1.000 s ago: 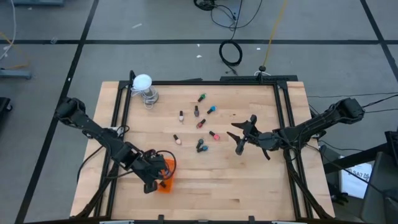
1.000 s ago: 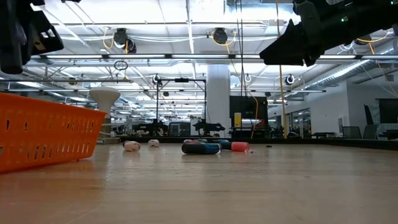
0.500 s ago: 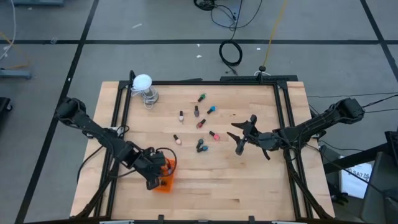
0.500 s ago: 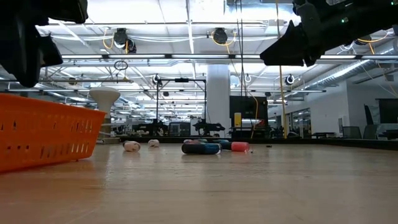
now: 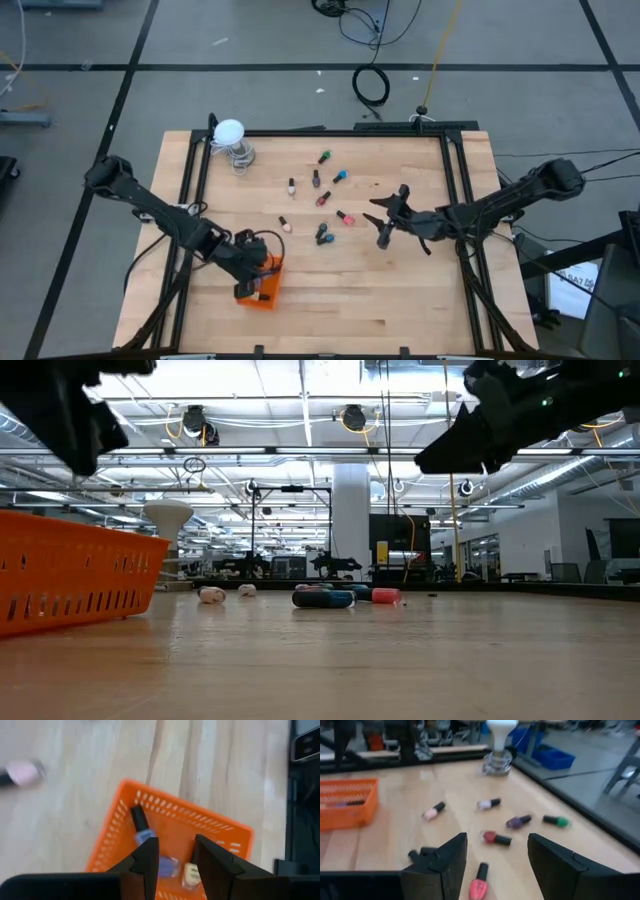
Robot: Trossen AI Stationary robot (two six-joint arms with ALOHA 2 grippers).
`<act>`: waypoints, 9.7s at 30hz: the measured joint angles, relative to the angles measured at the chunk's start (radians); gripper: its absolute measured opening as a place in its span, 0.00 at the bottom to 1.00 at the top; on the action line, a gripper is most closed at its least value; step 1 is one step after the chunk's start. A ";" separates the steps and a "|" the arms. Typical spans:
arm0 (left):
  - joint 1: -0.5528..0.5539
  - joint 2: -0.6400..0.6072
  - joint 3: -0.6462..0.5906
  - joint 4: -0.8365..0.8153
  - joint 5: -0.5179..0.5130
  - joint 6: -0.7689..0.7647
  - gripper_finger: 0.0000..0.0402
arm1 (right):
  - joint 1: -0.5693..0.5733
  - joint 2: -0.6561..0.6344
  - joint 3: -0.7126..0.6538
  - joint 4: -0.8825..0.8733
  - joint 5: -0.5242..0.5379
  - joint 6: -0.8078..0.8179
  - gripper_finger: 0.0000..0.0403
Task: Pick & Place Nail Polish
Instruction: Put the bottom red nail color bottle into the orange bin, then put the bottom blue nail color bottle into the orange bin
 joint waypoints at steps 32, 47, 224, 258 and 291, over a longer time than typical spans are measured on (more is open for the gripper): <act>0.176 -0.652 -0.537 0.759 -0.186 0.442 0.31 | -0.261 0.621 0.177 -0.008 -0.443 0.069 0.61; 0.195 -0.646 -0.540 0.750 -0.194 0.412 0.31 | -0.259 0.622 0.175 -0.058 -0.474 0.046 0.27; 0.098 0.036 -0.523 0.966 0.320 -0.081 0.55 | -0.032 0.085 -0.039 0.115 0.178 -0.132 0.50; 0.408 -0.455 -0.522 1.086 0.314 0.305 0.59 | -0.170 0.705 0.385 0.002 -0.603 -0.142 0.52; 0.411 -0.433 -0.522 0.943 -0.043 0.233 0.59 | -0.165 0.656 0.440 -0.208 -0.620 -0.281 0.25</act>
